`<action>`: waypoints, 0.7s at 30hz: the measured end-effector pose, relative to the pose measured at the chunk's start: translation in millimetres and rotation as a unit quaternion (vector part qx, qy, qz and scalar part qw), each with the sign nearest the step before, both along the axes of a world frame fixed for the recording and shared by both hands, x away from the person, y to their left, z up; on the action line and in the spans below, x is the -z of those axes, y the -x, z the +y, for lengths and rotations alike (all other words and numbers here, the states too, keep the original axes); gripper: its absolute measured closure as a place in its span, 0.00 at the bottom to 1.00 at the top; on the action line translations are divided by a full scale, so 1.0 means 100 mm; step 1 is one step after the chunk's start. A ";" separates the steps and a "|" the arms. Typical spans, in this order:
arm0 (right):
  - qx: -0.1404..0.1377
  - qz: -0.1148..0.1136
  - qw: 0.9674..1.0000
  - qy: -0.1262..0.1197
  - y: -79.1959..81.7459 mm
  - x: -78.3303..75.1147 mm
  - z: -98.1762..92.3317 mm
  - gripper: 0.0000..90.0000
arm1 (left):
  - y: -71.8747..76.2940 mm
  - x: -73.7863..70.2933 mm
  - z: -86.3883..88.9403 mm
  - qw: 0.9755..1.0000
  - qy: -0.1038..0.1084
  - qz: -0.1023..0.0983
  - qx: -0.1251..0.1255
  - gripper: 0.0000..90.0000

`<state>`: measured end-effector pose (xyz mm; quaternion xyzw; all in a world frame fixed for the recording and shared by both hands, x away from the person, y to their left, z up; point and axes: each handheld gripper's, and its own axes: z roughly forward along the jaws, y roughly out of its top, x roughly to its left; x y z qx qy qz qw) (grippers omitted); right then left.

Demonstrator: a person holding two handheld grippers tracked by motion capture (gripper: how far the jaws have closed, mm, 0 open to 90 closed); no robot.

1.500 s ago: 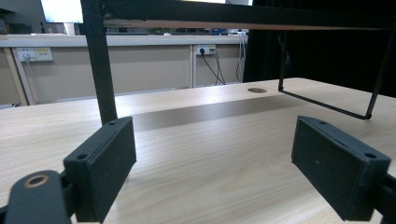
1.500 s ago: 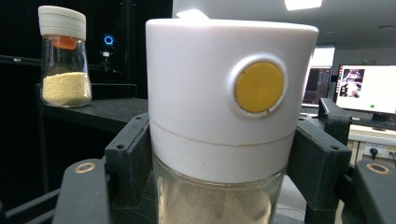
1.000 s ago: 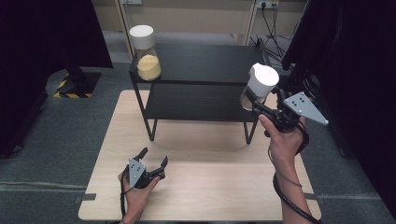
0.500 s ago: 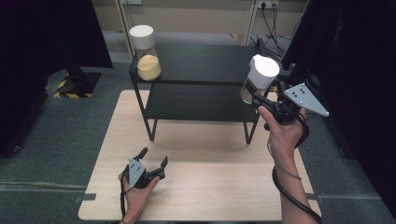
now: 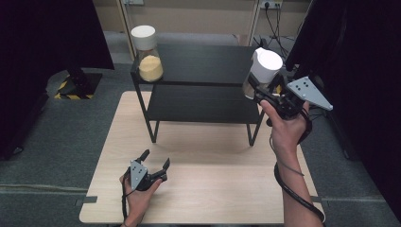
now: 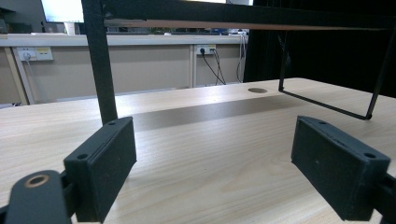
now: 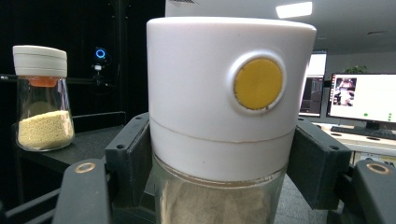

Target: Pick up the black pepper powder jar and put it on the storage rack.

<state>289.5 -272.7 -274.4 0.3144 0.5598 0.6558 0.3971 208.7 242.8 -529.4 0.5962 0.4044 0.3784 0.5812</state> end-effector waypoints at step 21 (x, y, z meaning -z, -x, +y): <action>0.019 0.010 1.000 -0.004 -0.19 -0.19 0.06 0.34 | 0.00 0.00 0.00 1.000 0.000 0.001 0.000 0.15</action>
